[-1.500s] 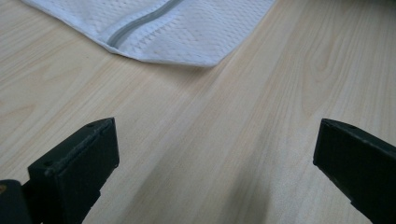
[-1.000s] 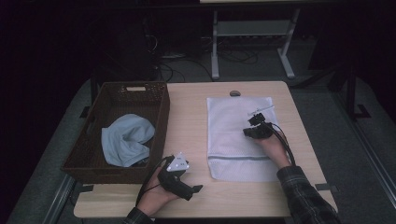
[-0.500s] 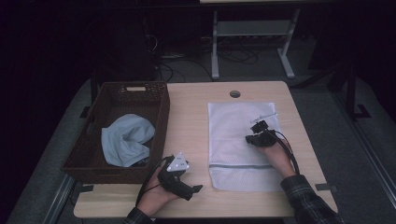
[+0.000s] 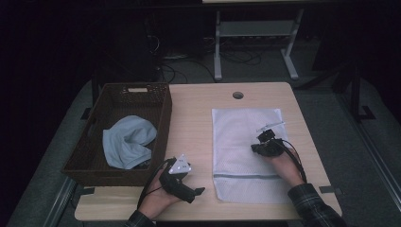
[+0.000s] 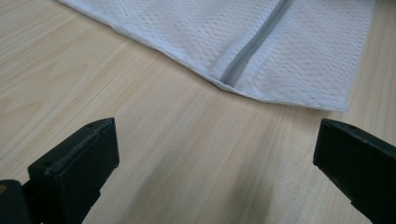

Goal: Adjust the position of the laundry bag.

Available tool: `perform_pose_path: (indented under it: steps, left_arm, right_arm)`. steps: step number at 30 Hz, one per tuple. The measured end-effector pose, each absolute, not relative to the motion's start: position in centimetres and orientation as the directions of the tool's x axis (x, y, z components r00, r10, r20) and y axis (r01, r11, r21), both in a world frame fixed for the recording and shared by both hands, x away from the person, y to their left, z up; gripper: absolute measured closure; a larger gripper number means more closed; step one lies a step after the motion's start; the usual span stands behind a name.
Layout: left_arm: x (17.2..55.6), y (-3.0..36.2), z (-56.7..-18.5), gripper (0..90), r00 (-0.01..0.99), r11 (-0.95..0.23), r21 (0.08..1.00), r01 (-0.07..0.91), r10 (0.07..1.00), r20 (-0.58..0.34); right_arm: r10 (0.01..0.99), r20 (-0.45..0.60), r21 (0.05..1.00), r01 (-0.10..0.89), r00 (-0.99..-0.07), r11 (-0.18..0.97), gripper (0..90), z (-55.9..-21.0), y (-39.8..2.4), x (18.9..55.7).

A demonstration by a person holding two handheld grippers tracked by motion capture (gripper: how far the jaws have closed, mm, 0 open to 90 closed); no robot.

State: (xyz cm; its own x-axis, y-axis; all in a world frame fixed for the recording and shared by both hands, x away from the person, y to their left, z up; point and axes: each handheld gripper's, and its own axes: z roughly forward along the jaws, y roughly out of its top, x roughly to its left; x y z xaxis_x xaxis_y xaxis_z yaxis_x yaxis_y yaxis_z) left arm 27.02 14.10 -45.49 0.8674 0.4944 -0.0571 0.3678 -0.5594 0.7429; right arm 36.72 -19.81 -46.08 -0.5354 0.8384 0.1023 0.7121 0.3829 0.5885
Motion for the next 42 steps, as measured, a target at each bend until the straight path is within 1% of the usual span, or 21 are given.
perform_pose_path:
  steps: [9,17,22,24,25,27,31,35,42]
  left_arm:
    - [27.0,14.1,-45.5,0.0,0.869,-0.563,0.741,0.366,0.492,-0.056]
    - [27.0,14.0,-45.6,0.0,0.869,-0.565,0.740,0.366,0.491,-0.055]
    - [27.0,14.1,-45.5,0.0,0.868,-0.562,0.742,0.366,0.493,-0.055]
    - [27.0,14.1,-45.5,0.0,0.868,-0.562,0.741,0.367,0.493,-0.056]
    - [27.0,14.1,-45.5,0.0,0.868,-0.562,0.741,0.368,0.493,-0.057]
    - [27.0,14.1,-45.6,0.0,0.868,-0.562,0.741,0.368,0.493,-0.058]
    - [27.0,14.1,-45.6,0.0,0.867,-0.559,0.742,0.370,0.495,-0.059]
    - [27.0,14.2,-45.5,0.0,0.867,-0.560,0.741,0.370,0.495,-0.058]
    - [27.1,14.2,-45.5,0.0,0.866,-0.560,0.741,0.371,0.497,-0.058]
  right_arm:
    - [0.835,0.107,0.581,0.715,-0.540,0.389,90.0,-46.0,-20.4,35.2]
    - [0.828,0.110,0.585,0.709,-0.550,0.394,89.4,-46.0,-20.8,34.8]
    - [0.810,0.124,0.608,0.689,-0.573,0.394,80.1,-45.4,-20.9,34.6]
    - [0.798,0.146,0.618,0.684,-0.585,0.388,71.5,-45.1,-21.2,34.6]
    - [0.791,0.163,0.621,0.684,-0.589,0.382,69.3,-44.9,-21.3,34.6]
    - [0.778,0.181,0.627,0.680,-0.601,0.380,61.7,-44.8,-21.5,34.5]
    - [0.765,0.177,0.644,0.661,-0.619,0.386,52.9,-44.5,-22.1,34.0]
    - [0.761,0.167,0.663,0.643,-0.627,0.385,49.0,-44.2,-22.9,33.4]
    - [0.756,0.175,0.687,0.628,-0.630,0.365,46.0,-43.7,-24.6,32.2]
